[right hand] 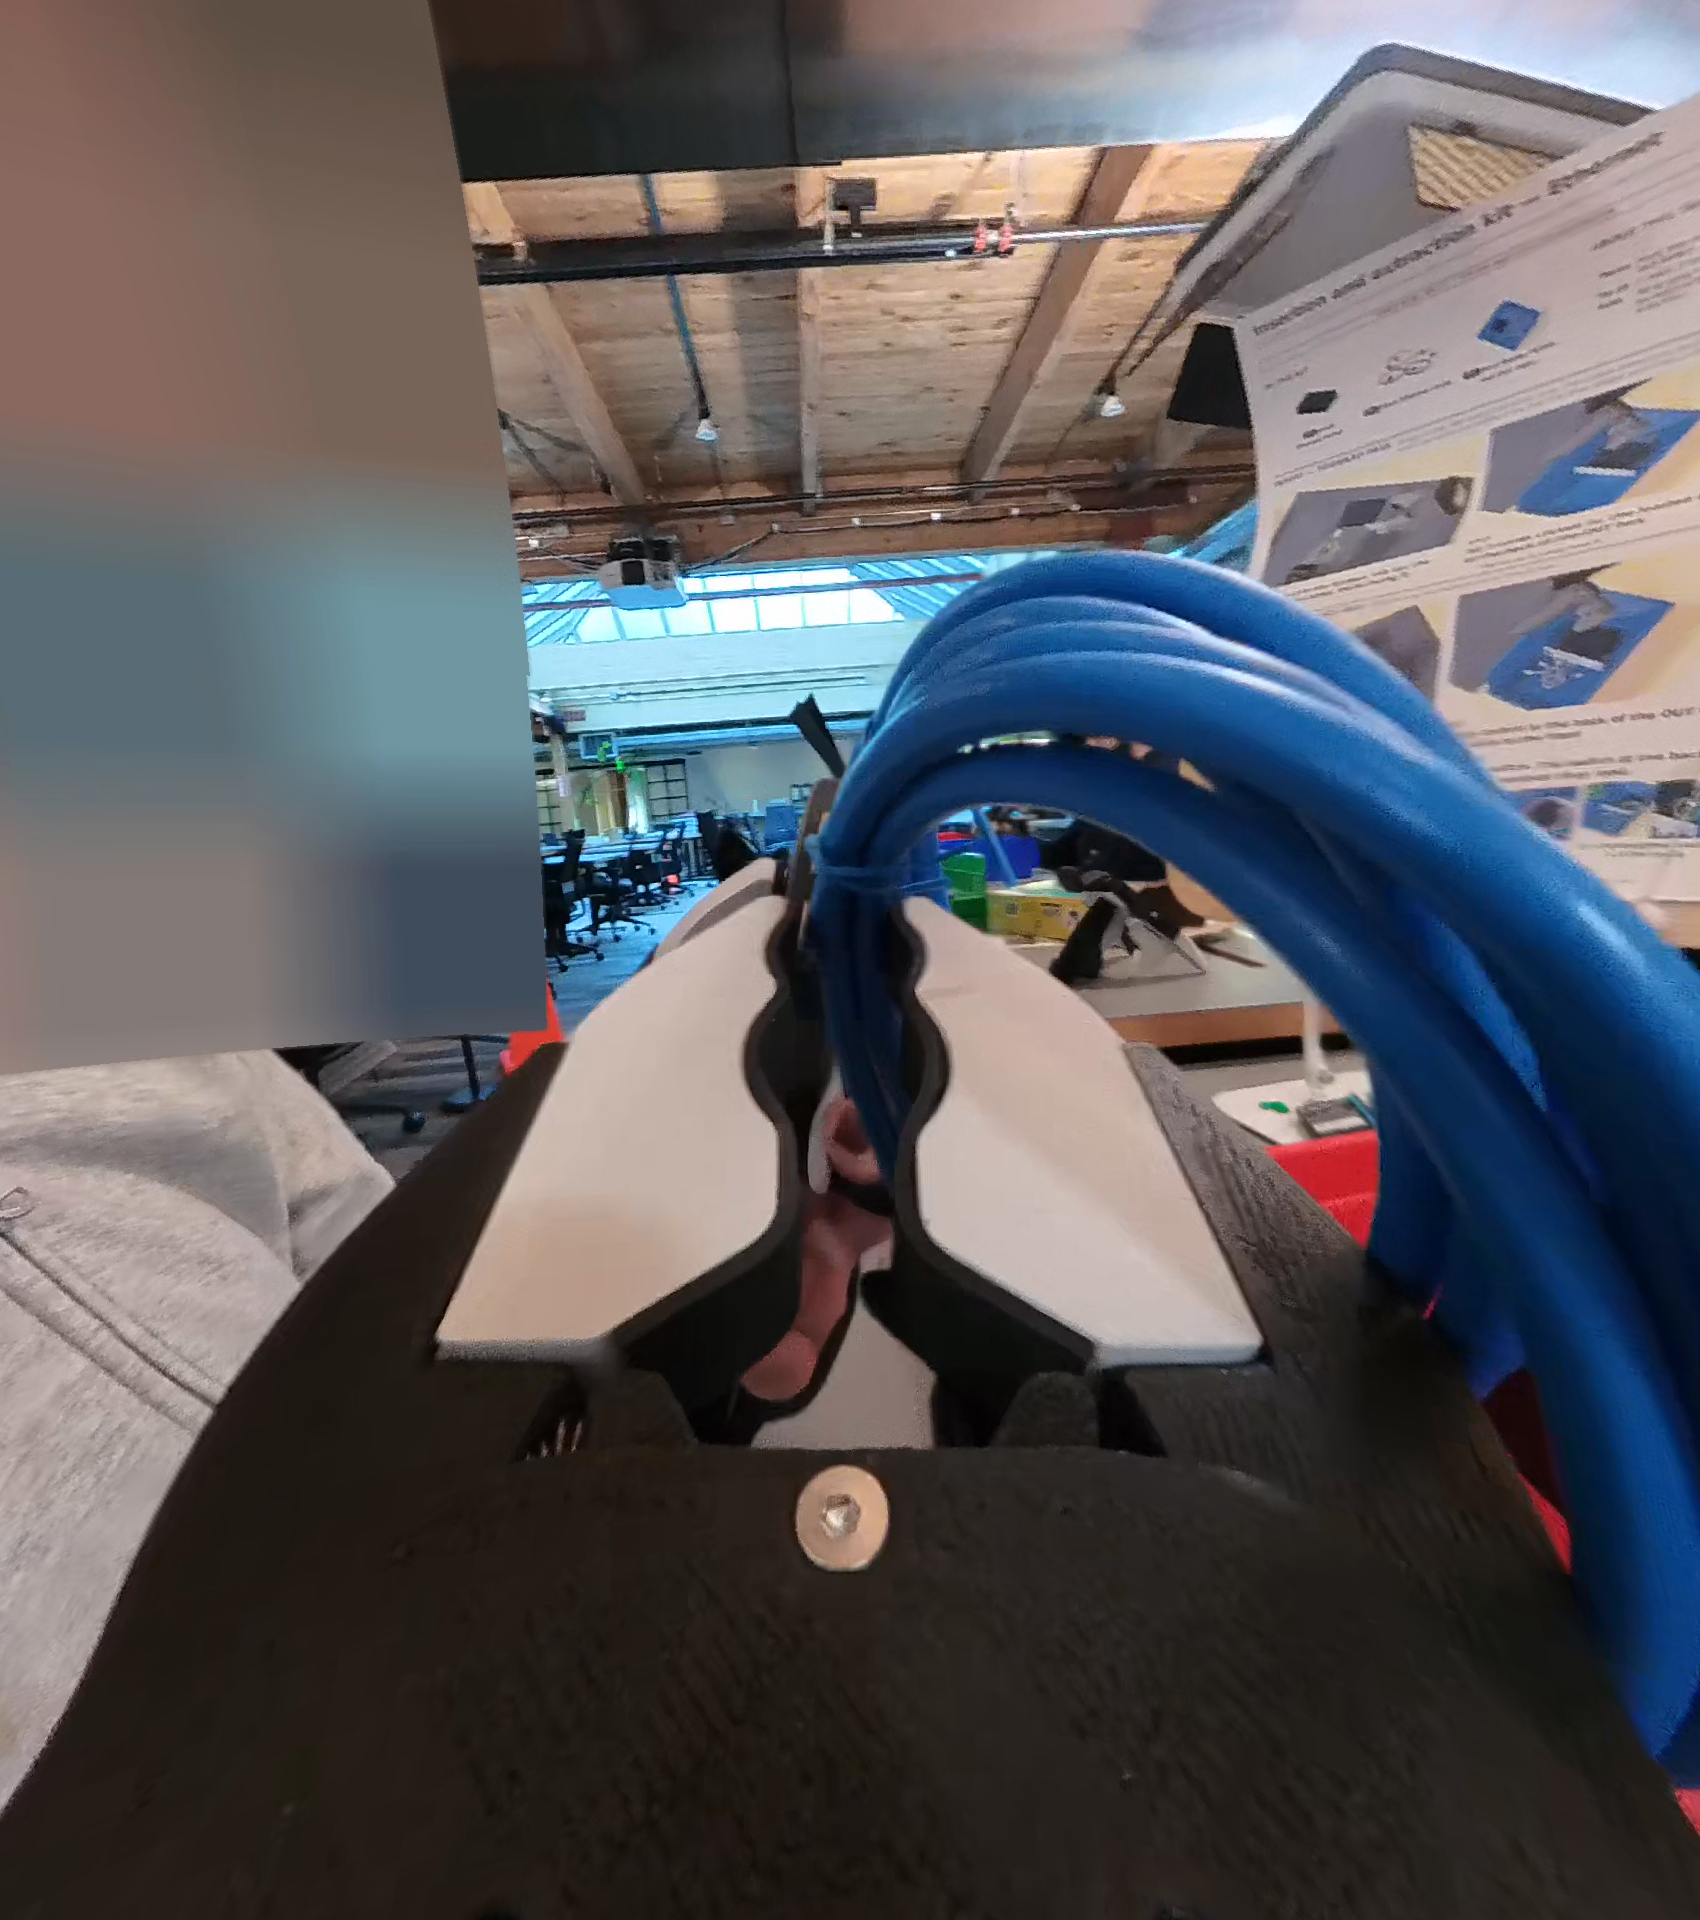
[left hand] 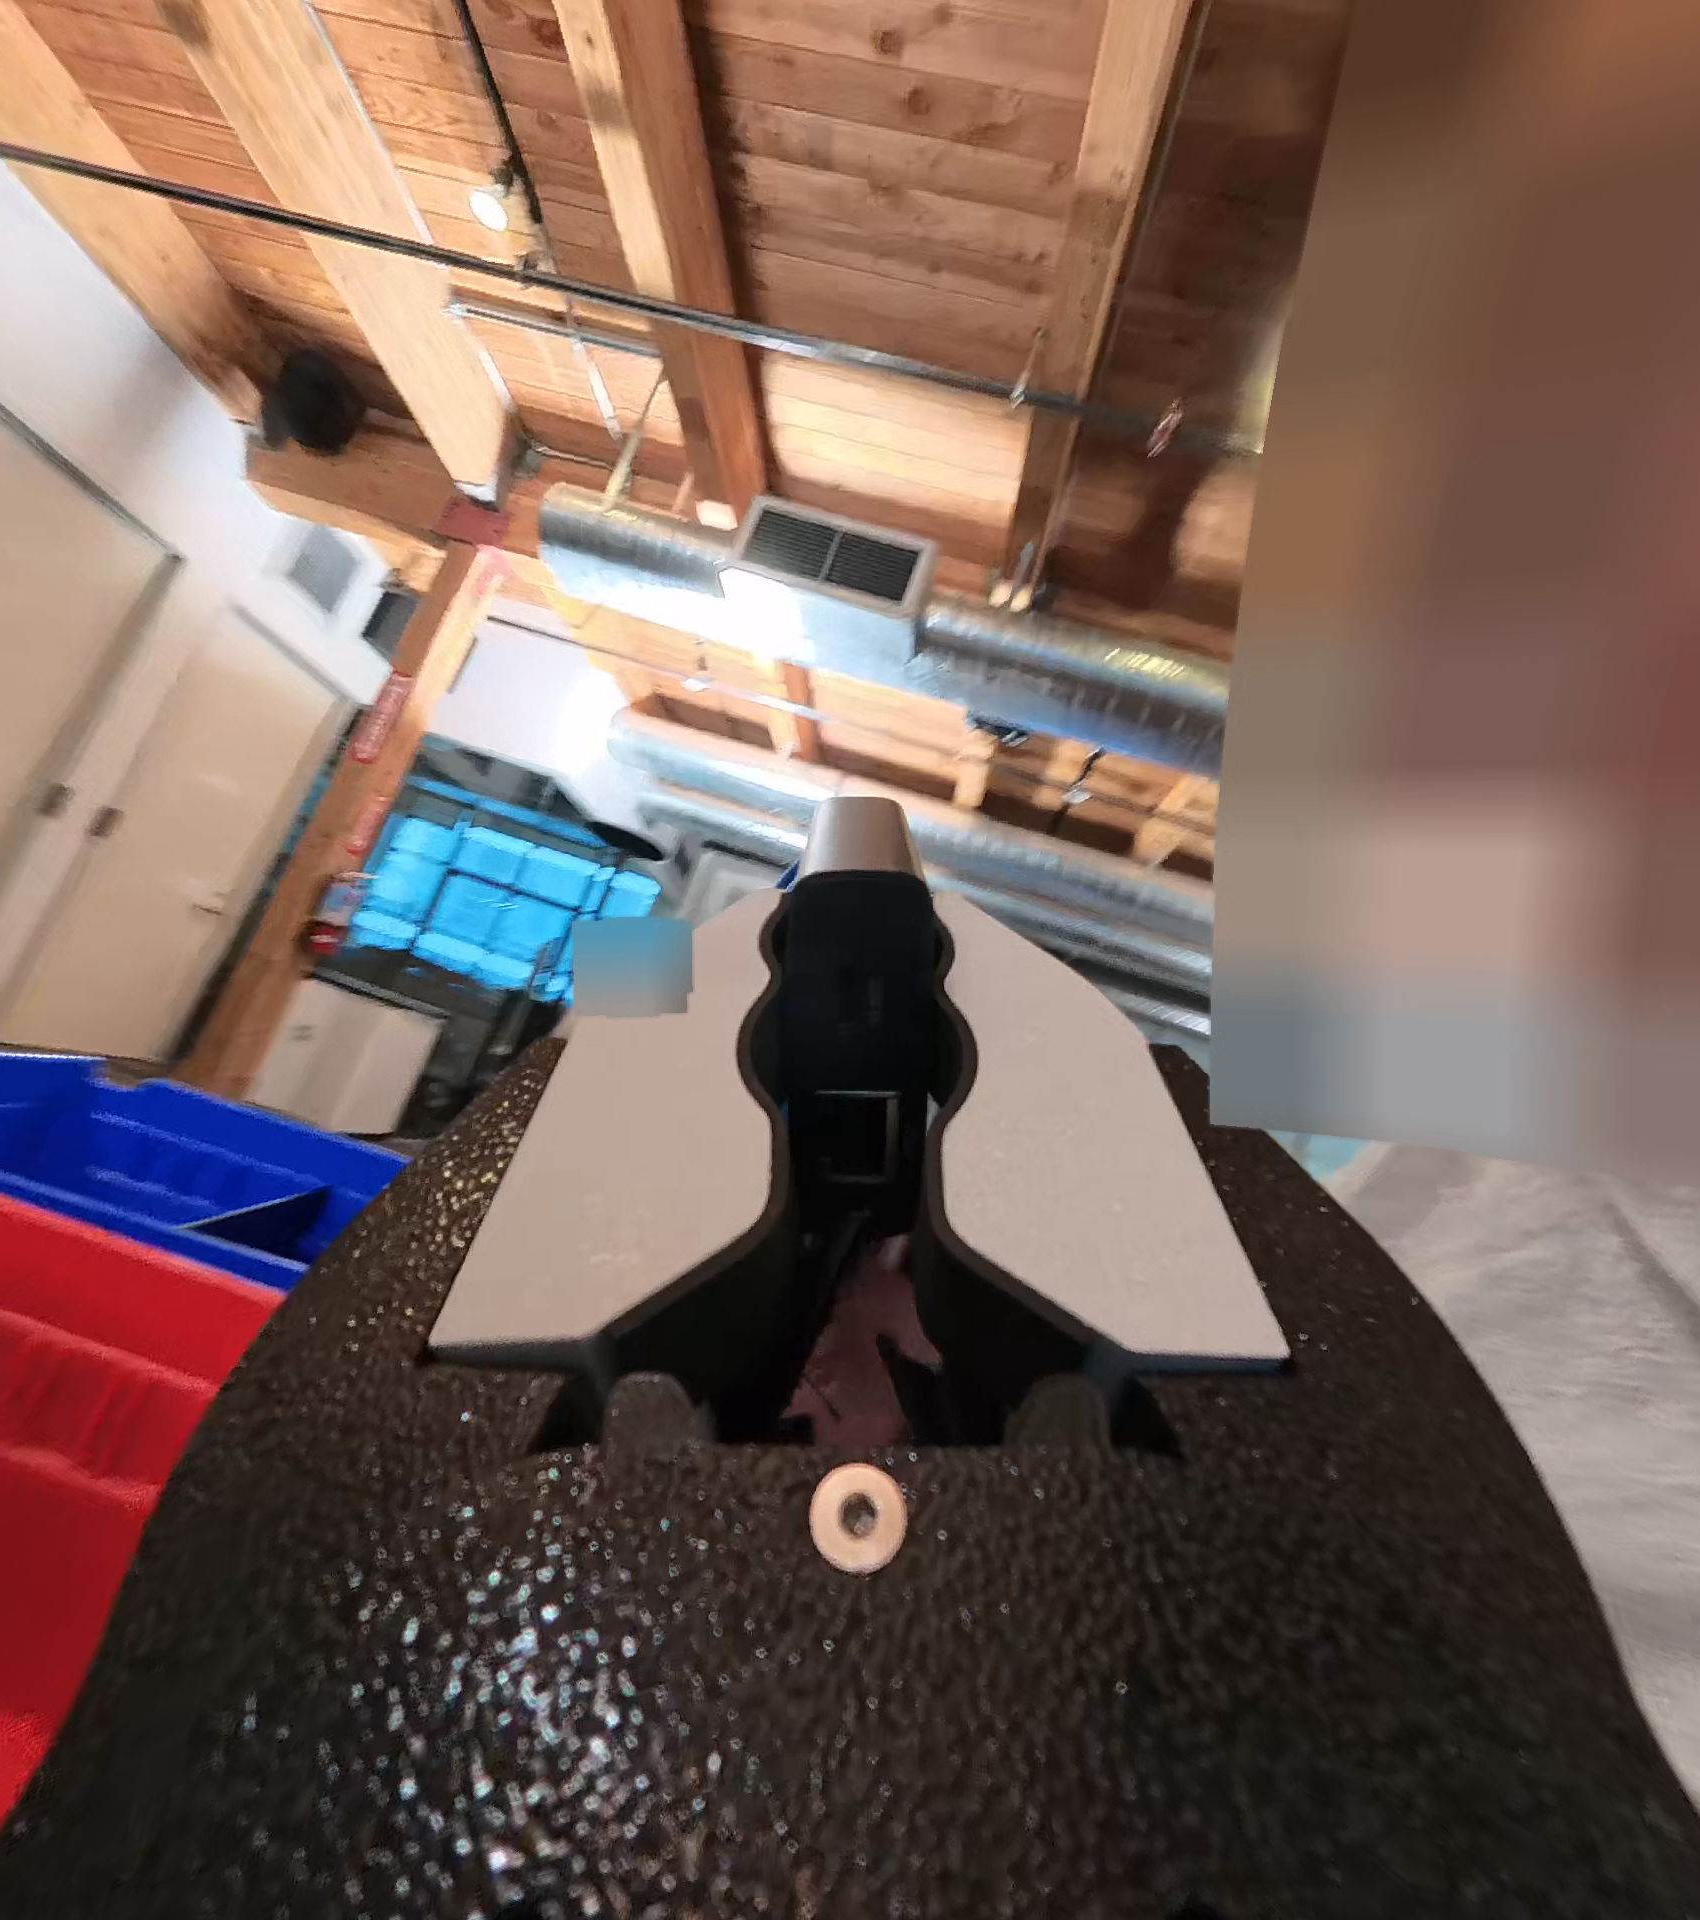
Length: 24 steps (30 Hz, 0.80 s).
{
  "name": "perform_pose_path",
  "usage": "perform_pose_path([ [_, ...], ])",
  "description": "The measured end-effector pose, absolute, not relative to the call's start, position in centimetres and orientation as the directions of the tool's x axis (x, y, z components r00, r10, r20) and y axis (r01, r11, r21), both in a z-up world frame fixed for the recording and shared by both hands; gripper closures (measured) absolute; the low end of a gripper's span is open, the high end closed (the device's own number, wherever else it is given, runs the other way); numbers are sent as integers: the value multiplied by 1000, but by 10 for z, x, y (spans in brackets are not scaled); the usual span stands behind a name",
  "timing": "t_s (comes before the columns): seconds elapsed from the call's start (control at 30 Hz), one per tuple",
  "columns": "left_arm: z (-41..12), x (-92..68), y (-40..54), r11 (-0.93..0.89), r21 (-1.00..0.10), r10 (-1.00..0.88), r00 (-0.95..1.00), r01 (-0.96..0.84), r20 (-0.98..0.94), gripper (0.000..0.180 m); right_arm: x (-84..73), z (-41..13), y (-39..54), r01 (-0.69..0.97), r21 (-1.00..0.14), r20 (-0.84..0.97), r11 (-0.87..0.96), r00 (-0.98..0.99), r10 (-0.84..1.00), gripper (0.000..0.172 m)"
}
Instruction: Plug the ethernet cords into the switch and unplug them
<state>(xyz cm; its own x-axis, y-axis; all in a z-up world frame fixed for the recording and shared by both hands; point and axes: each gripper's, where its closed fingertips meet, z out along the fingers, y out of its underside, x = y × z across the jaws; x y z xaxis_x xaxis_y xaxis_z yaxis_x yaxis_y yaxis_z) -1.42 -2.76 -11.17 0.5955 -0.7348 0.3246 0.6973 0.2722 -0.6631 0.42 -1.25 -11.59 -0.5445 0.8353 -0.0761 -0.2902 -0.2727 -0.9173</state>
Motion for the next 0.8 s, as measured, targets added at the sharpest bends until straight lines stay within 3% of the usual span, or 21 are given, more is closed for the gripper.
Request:
perform_pose_path([
  [0.07,-111,-20,-27,308,-696,-694,654,649,302,156,8,-120,-14,-280,-920,-83,-274,-544,835,126],
  [0.1,-110,-25,-28,322,-708,-676,676,628,293,157,13,-122,-16,-270,-921,-90,-279,-551,830,118],
  [0.23,-106,-40,-36,365,-795,-587,783,485,209,159,39,-146,-17,-161,-957,-103,-241,-589,802,118],
  [0.3,-101,-45,-43,358,-846,-545,824,394,153,159,62,-147,-20,-101,-966,-116,-240,-658,744,129],
  [0.47,-90,-59,-55,224,-955,-429,900,193,81,159,68,-84,10,-303,-948,61,-98,-474,879,132],
  [0.57,-85,-61,-56,107,-994,-363,932,27,-14,159,35,-59,-7,-285,-957,195,62,-467,863,132],
  [0.8,-99,-48,-58,-141,-961,-408,899,-237,-162,159,-61,-122,-73,-23,-931,283,364,-676,681,130],
])
